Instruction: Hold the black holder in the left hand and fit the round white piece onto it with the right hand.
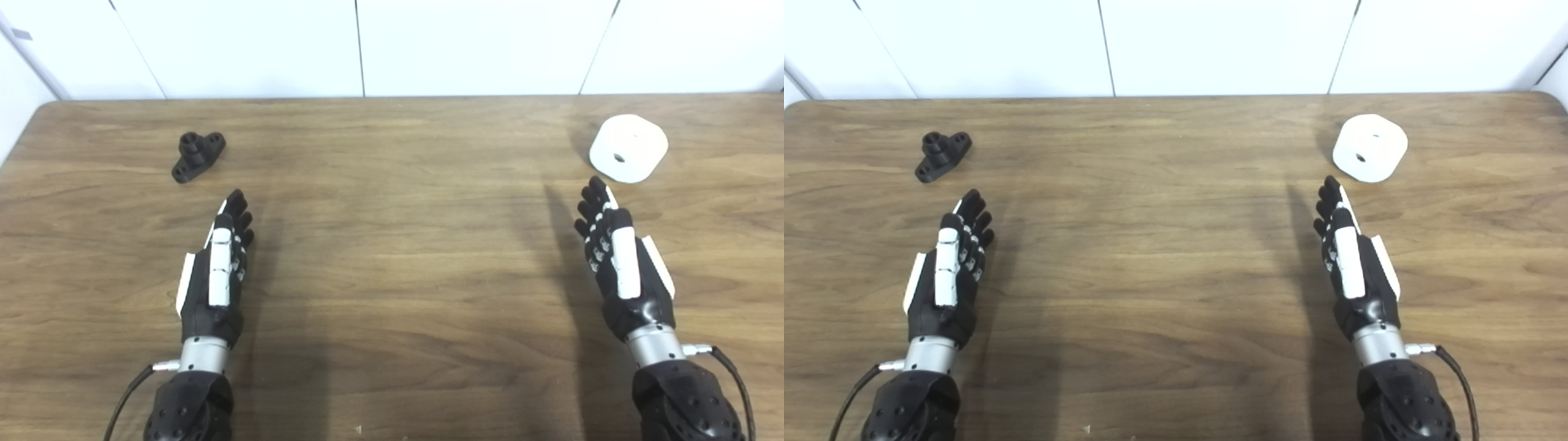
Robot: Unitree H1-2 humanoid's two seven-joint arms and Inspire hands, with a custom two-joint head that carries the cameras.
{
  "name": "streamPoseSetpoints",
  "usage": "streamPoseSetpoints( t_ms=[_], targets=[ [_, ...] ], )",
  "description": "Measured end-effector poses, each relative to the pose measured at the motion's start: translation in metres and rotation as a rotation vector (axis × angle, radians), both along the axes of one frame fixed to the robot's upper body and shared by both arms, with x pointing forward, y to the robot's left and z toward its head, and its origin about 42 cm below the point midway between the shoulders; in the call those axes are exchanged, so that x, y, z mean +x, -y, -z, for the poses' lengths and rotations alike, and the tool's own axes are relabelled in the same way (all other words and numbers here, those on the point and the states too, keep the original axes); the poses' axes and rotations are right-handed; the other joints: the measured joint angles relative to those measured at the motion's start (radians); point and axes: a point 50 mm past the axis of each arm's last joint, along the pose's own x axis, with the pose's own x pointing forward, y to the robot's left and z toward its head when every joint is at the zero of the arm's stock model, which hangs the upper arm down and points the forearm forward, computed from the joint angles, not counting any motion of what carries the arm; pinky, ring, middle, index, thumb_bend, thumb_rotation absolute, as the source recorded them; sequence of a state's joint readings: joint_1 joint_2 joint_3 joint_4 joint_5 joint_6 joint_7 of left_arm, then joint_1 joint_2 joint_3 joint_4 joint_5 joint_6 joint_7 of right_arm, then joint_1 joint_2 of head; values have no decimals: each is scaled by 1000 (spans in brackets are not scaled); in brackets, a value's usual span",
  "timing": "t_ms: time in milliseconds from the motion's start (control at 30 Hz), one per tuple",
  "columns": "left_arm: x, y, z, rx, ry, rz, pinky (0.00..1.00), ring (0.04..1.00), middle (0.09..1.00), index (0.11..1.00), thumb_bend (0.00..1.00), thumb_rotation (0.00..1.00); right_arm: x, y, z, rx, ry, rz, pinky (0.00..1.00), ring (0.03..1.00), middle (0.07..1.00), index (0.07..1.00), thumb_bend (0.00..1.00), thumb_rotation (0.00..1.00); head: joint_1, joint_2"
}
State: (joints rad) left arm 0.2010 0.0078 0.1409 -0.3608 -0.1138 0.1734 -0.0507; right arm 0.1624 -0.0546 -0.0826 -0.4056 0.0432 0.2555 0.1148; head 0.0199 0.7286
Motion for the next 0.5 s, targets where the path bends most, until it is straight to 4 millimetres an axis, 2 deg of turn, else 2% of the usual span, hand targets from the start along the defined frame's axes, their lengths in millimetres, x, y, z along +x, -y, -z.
streamPoseSetpoints(
  t_ms=[267, 500],
  targets=[
    [0, 0, 0, 1, 3, -1, 999, 991, 985, 972, 469, 934, 0, 0, -1, -11, 9, 1, 1000, 1000, 1000, 997, 658, 1000, 0, -2],
    [0, 0, 0, 2, 13, -1, 991, 983, 976, 964, 454, 936, 1, 0, 2, -9, 9, 0, 1000, 1000, 1000, 998, 645, 1000, 26, -18]
  ],
)
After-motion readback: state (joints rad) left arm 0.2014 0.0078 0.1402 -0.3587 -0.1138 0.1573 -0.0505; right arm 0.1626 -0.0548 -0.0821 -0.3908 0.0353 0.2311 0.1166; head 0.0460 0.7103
